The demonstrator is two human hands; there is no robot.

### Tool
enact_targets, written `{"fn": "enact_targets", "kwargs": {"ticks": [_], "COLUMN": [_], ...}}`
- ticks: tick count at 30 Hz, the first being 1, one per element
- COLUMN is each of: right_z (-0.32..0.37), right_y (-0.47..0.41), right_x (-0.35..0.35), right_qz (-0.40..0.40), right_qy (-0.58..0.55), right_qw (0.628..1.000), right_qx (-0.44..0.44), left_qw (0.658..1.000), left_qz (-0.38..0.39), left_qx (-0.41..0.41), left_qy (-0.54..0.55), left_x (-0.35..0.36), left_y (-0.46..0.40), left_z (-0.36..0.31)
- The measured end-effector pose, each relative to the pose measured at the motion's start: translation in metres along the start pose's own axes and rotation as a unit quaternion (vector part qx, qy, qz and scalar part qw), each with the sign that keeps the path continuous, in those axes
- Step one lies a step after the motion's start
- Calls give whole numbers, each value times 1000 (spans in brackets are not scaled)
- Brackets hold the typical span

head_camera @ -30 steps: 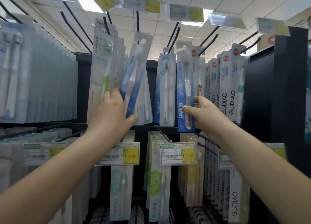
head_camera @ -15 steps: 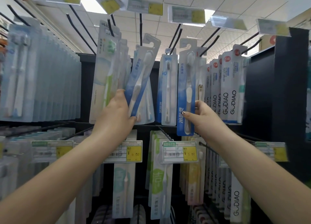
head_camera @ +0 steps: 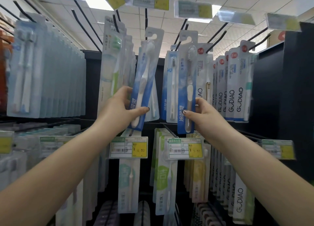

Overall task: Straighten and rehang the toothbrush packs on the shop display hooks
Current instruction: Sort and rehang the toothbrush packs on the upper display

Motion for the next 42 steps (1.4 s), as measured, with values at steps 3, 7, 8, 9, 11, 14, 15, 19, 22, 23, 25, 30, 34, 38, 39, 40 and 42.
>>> {"fn": "enact_targets", "kwargs": {"ticks": [3,7,8,9,11,14,15,19,22,23,25,30,34,38,39,40,42], "right_z": [2,5,6,6,6,6,5,2,-2,-3,-4,-3,-3,-4,-5,-6,-9], "right_y": [-1,-3,-3,-3,-3,-2,-1,2,3,3,4,5,6,7,7,8,8], "right_x": [4,9,9,10,10,5,3,-3,-7,-8,-9,-9,-8,-8,-9,-10,-12], "right_qz": [10,22,24,24,19,-1,-9,-37,-61,-67,-70,-67,-63,-66,-68,-71,-76], "right_qy": [-6,2,5,7,10,10,12,13,11,12,14,34,39,30,28,27,20], "right_qw": [1000,1000,1000,1000,1000,1000,1000,999,998,997,997,997,997,997,997,997,996], "right_qx": [1,-2,-3,-3,-2,-1,-1,5,16,20,24,22,22,28,30,33,39], "left_qw": [999,996,995,994,992,990,989,987,987,988,991,991,992,996,997,998,998], "left_qz": [7,8,9,10,9,3,4,4,6,9,20,40,47,50,53,57,61], "left_qx": [-8,-25,-30,-34,-44,-53,-55,-63,-62,-62,-54,-29,-23,-19,-18,-18,-23], "left_qy": [38,85,91,99,115,133,138,146,150,144,124,126,117,73,48,23,-13], "left_x": [-2,-5,-5,-5,-6,-8,-7,-6,-5,-5,-3,3,6,7,8,9,12], "left_y": [-2,-5,-6,-7,-7,-7,-7,-7,-7,-7,-7,-6,-9,-9,-8,-7,-6], "left_z": [2,3,4,5,8,14,16,22,21,21,18,7,0,1,3,5,9]}}
Point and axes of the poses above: each hand's wrist, its own y-axis away from the middle knuckle, its own x-axis out of the palm, z = x × y, the point moved 8 cm from there along -y, towards the middle knuckle, and after that the axes turned 11 degrees about y, right-handed, at the moved point
